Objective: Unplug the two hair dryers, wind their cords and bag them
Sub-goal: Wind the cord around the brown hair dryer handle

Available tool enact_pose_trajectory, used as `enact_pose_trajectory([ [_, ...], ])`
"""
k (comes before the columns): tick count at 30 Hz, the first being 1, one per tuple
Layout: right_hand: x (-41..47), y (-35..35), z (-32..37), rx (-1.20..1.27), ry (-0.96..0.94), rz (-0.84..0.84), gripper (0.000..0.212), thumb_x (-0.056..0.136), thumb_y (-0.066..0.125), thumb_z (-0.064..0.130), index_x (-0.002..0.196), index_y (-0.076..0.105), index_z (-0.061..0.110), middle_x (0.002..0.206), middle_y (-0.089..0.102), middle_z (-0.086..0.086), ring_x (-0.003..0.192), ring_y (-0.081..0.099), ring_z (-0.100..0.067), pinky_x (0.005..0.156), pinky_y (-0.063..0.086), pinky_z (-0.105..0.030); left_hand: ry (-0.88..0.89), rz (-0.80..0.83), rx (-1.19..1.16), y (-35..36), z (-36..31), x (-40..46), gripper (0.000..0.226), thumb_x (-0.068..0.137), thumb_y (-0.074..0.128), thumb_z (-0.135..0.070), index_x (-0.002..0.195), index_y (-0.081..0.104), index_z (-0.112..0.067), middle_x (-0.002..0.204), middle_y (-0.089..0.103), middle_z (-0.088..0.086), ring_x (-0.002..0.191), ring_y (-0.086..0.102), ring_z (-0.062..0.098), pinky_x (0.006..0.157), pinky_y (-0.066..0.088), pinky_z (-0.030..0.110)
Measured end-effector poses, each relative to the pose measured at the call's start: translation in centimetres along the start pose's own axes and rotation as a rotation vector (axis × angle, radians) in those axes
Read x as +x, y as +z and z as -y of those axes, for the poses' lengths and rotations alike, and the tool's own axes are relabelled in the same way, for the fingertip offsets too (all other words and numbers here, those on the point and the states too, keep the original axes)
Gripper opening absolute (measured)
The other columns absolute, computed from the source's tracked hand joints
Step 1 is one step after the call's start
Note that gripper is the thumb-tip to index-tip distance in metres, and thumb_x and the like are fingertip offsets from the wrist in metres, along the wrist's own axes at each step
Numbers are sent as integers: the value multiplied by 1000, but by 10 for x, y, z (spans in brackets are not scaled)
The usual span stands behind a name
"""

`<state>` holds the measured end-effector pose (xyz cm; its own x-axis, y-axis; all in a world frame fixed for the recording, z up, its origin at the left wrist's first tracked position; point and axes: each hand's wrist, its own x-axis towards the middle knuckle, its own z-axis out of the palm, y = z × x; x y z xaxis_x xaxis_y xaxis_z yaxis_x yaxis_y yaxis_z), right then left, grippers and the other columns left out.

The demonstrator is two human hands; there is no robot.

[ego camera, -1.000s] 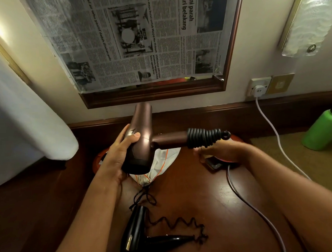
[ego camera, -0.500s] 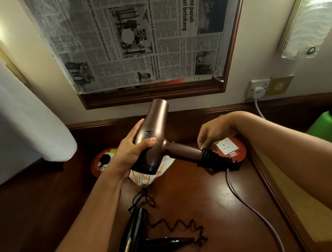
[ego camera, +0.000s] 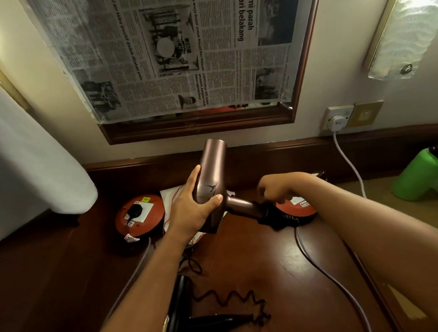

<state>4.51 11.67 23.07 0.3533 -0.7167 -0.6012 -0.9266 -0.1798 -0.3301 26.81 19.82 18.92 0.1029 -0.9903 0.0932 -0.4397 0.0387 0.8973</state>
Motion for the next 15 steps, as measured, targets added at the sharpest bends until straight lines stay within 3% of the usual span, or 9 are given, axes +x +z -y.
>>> enact_pose_trajectory([
  [3, -2, 0, -7, 116, 34, -13, 20, 86, 48, -2, 98, 64, 1, 73, 56, -9, 54, 47, -16, 45, 38, -24, 14, -24, 73, 11, 3, -3, 93, 76, 77, -43, 148, 19, -46, 124, 48, -9, 102, 54, 7, 80, 43, 16],
  [6, -1, 5, -14, 244, 46, -60, 21, 89, 47, 1, 100, 65, 1, 79, 60, -12, 61, 52, -19, 52, 45, -27, 29, -76, 86, 20, 9, -4, 90, 77, 75, -41, 147, 18, -48, 126, 46, -10, 107, 52, 11, 88, 44, 25],
  [11, 5, 27, -26, 575, 135, -251, 21, 88, 45, 2, 98, 63, -3, 75, 59, -15, 63, 53, -23, 54, 45, -30, 0, -160, 46, 35, 19, -7, 89, 74, 73, -49, 148, 23, -45, 125, 43, -16, 112, 48, 9, 93, 42, 27],
  [15, 11, 51, -31, 780, 193, -372, 18, 87, 46, 1, 95, 61, -5, 74, 58, -17, 62, 54, -26, 53, 46, -31, 2, -185, 19, 43, 30, -10, 89, 73, 75, -48, 147, 26, -42, 143, 41, -11, 127, 44, 11, 102, 40, 28],
])
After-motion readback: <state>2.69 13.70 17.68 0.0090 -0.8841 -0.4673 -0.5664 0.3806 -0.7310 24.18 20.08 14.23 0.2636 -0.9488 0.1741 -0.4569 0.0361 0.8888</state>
